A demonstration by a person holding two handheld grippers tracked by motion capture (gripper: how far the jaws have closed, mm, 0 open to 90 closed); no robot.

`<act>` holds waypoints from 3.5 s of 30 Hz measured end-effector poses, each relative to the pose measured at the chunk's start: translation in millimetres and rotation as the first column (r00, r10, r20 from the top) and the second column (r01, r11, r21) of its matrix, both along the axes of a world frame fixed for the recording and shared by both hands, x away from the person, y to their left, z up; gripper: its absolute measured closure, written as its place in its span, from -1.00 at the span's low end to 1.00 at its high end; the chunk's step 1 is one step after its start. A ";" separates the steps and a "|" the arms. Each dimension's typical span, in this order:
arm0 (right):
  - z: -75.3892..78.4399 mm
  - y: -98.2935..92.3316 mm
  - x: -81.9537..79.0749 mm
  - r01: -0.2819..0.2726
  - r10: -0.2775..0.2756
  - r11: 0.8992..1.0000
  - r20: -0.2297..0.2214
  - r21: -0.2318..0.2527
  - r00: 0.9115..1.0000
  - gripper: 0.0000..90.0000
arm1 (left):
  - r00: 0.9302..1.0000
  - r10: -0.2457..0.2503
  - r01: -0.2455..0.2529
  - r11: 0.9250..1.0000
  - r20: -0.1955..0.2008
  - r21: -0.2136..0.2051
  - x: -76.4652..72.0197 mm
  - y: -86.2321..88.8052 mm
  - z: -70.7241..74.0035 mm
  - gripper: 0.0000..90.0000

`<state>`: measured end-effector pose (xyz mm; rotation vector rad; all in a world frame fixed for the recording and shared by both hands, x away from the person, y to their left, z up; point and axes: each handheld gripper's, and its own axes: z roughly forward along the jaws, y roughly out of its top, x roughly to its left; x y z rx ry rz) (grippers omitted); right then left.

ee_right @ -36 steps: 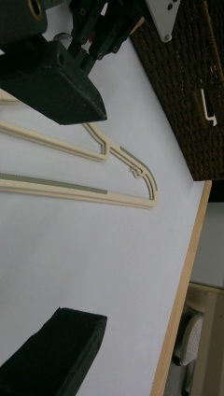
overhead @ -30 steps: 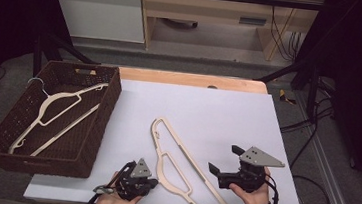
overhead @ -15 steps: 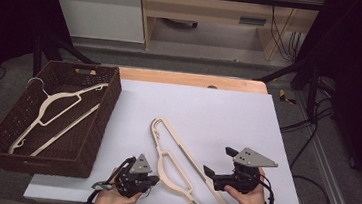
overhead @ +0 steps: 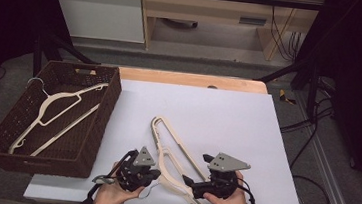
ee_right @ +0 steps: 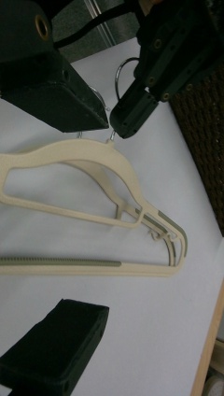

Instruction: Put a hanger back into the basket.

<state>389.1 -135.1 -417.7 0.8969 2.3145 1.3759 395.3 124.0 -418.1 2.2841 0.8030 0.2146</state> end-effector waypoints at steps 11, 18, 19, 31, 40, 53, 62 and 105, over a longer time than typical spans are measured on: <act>-18.6 28.5 -1.7 -0.057 0.051 0.994 -0.064 -0.091 0.997 -0.58 | 1.000 0.001 -0.001 1.000 -0.006 0.001 1.1 -1.3 -0.7 0.97; -31.6 43.5 -3.6 -0.107 0.092 0.979 -0.091 -0.175 0.992 -0.22 | 1.000 0.002 -0.002 1.000 -0.007 -0.016 0.7 0.8 4.7 0.97; -32.3 44.7 -4.1 -0.103 0.086 0.978 -0.099 -0.182 0.991 -0.15 | 1.000 0.002 -0.002 1.000 -0.005 -0.018 0.8 0.7 4.4 0.97; -40.7 55.6 -5.0 -0.141 0.126 0.951 -0.072 -0.274 0.989 0.47 | 1.000 0.001 -0.002 1.000 -0.018 -0.021 1.4 0.6 2.5 0.97; -39.6 54.9 -6.5 -0.172 0.163 0.940 -0.056 -0.294 0.985 0.65 | 0.999 -0.011 0.009 0.997 -0.031 -0.083 1.2 5.7 7.6 0.79; -31.2 45.3 -5.5 -0.161 0.158 0.950 -0.030 -0.267 0.987 0.68 | 0.985 0.068 -0.023 0.962 0.156 -0.274 1.6 48.4 47.1 -0.21; -21.5 31.2 -1.9 -0.116 0.118 0.964 -0.005 -0.240 0.993 0.73 | 0.958 0.150 -0.071 0.949 0.242 -0.307 4.2 78.2 57.0 -0.63; 25.9 -0.8 3.0 -0.231 0.231 0.973 -0.002 -0.024 0.973 0.93 | 0.956 0.051 0.011 0.978 0.290 -0.209 -6.1 63.9 32.5 -0.81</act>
